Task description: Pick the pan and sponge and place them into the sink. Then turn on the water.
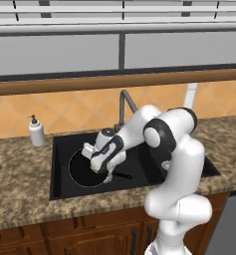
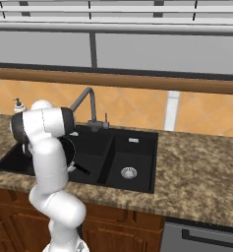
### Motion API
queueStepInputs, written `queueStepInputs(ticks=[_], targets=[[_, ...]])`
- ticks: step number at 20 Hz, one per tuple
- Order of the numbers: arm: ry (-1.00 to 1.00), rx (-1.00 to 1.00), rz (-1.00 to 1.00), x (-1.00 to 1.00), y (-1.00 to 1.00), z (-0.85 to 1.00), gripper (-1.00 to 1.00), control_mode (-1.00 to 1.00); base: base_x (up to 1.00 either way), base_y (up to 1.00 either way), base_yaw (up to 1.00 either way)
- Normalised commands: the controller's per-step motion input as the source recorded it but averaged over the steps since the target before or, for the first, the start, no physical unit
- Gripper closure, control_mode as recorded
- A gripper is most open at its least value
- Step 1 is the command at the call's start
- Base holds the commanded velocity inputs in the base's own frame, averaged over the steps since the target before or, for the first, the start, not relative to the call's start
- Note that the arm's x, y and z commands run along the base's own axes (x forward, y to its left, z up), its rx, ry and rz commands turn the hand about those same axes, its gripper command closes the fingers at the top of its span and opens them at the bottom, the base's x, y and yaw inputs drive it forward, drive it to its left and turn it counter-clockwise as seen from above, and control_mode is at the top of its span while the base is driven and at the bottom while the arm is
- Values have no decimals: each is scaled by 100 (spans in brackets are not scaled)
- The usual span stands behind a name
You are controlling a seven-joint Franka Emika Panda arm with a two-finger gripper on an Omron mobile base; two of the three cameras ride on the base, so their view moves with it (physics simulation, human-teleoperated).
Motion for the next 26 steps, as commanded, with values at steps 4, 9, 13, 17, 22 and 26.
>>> queueStepInputs(ticks=[4,9,13,17,22,26], targets=[[0,-5,-3,21,5,-13,-100,-100,0,0,0],[1,0,-3,6,0,0,-100,-100,0,0,0],[7,0,0,5,0,16,-100,-100,0,0,0],[6,0,0,0,0,56,-100,-100,0,0,0],[9,0,0,0,0,92,-100,-100,0,0,0],[13,0,0,0,0,100,-100,-100,0,0,0]])
